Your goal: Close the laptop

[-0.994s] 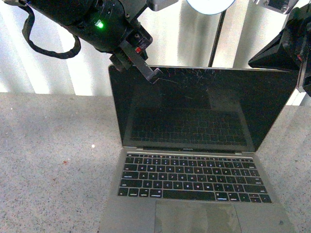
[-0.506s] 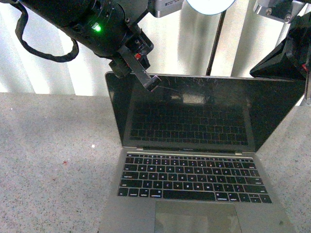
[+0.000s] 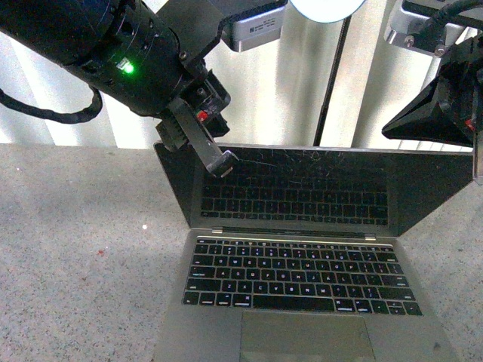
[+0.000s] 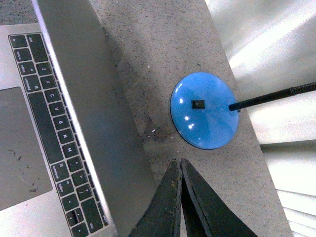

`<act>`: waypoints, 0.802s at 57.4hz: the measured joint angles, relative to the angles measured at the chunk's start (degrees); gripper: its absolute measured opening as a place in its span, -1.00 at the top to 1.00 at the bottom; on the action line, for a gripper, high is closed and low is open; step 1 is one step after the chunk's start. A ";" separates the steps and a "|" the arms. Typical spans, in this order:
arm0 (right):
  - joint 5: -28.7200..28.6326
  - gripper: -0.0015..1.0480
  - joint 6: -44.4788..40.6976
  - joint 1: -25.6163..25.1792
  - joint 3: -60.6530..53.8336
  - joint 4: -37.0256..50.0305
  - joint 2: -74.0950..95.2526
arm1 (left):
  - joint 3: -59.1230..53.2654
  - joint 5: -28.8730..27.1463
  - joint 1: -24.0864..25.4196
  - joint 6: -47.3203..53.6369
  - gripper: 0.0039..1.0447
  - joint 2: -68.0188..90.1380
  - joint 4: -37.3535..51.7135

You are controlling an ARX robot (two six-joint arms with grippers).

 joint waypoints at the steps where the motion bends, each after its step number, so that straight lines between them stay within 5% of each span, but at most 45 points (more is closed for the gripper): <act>1: 0.00 0.94 -0.04 0.07 0.00 -0.17 0.00 | -0.17 0.04 -0.02 -0.02 0.94 0.00 0.02; 46: -0.72 0.94 -1.81 0.55 -4.46 -2.19 -0.96 | -4.20 0.76 -2.14 -0.26 0.94 -0.31 0.92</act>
